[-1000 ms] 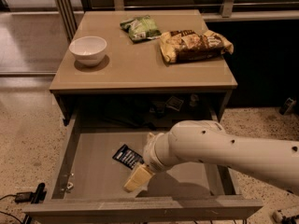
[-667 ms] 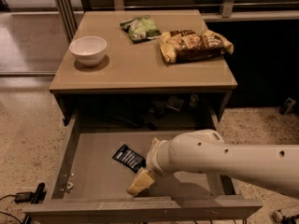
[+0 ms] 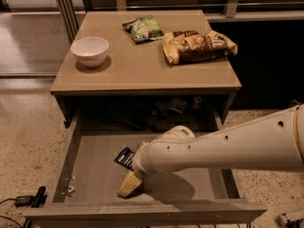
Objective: Pick rxbar blueberry from top drawer and place on counter
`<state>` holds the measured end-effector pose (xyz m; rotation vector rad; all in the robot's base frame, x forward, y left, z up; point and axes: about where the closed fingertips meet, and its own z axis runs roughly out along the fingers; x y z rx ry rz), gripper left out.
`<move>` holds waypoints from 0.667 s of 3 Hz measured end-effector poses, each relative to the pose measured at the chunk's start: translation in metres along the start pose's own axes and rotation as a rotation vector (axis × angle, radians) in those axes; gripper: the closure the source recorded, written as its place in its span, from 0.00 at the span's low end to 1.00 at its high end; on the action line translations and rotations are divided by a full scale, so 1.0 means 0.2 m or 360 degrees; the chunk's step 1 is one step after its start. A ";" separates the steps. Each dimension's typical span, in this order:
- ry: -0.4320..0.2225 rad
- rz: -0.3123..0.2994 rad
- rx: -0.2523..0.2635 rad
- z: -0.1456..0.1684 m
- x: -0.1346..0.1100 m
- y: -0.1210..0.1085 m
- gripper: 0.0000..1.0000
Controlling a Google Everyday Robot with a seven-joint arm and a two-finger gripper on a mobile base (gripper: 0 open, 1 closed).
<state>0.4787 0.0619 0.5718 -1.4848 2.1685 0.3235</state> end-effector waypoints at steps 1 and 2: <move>0.0000 0.0000 0.0000 0.00 0.00 0.00 0.25; 0.0000 0.0000 0.0000 0.00 0.00 0.00 0.48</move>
Offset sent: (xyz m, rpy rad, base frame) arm 0.0000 0.0000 0.0000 0.0000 0.0000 0.0000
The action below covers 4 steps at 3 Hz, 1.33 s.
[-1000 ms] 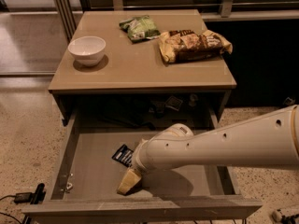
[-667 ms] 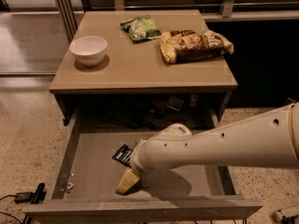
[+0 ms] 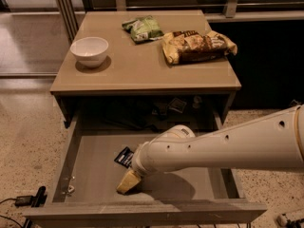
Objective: Pick rxbar blueberry from top drawer and place on counter
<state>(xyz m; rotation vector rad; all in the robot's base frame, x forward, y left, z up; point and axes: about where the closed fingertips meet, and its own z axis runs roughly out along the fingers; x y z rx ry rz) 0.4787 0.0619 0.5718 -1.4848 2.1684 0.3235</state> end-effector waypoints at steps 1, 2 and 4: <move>0.0000 0.0000 0.0000 0.00 0.00 0.00 0.79; 0.0000 0.0000 0.0000 0.00 0.00 0.00 1.00; 0.0000 -0.0001 0.0000 -0.09 -0.06 -0.01 1.00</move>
Offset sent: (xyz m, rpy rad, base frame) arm 0.0000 0.0000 0.0000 0.0000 0.0000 0.0000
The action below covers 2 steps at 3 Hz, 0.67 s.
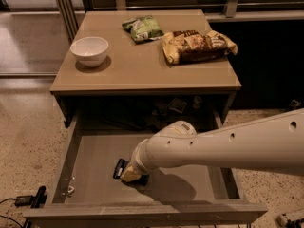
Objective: Pick rxbar blueberry from top drawer and place on counter
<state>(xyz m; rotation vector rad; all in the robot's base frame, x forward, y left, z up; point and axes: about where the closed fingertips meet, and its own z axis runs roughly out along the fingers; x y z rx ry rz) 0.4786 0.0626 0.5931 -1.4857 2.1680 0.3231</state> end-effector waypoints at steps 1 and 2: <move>0.0000 0.0000 0.0000 0.00 0.00 0.00 1.00; -0.0039 -0.0036 0.0044 -0.12 -0.05 -0.01 1.00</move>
Offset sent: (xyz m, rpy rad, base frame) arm -0.0033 -0.0186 0.0665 0.0231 -0.0978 0.0146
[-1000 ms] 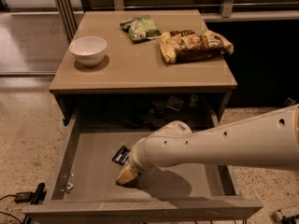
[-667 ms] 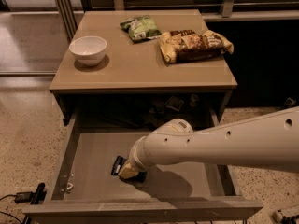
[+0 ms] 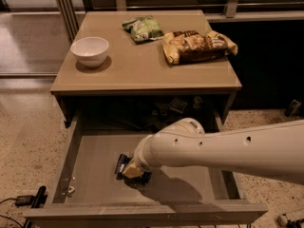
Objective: Pick rxbar blueberry from top drawer and place on counter
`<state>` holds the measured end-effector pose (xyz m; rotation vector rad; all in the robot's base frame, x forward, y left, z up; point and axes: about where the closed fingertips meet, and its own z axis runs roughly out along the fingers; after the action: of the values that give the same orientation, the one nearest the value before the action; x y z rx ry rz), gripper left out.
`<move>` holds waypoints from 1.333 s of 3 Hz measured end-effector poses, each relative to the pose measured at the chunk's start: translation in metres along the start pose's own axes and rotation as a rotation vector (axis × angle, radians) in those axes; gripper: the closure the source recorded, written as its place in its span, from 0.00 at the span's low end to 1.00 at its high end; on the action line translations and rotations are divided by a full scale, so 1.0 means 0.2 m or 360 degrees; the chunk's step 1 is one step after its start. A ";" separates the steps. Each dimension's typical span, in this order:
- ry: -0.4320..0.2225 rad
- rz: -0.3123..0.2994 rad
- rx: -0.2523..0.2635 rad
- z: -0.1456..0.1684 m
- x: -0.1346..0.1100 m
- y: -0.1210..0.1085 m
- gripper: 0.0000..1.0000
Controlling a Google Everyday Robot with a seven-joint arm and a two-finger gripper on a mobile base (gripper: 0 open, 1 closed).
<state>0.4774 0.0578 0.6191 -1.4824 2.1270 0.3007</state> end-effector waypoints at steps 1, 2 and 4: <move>-0.0114 -0.0064 0.0096 -0.26 -0.12 -0.03 1.00; -0.0226 -0.0071 0.0177 -0.53 -0.22 -0.06 1.00; -0.0315 -0.0213 0.0319 -0.89 -0.30 -0.15 1.00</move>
Offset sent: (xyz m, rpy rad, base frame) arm -0.0246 -0.0604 0.1932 0.1251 -0.3036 0.0632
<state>0.4689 0.0109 0.8040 -1.4086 1.8359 0.1714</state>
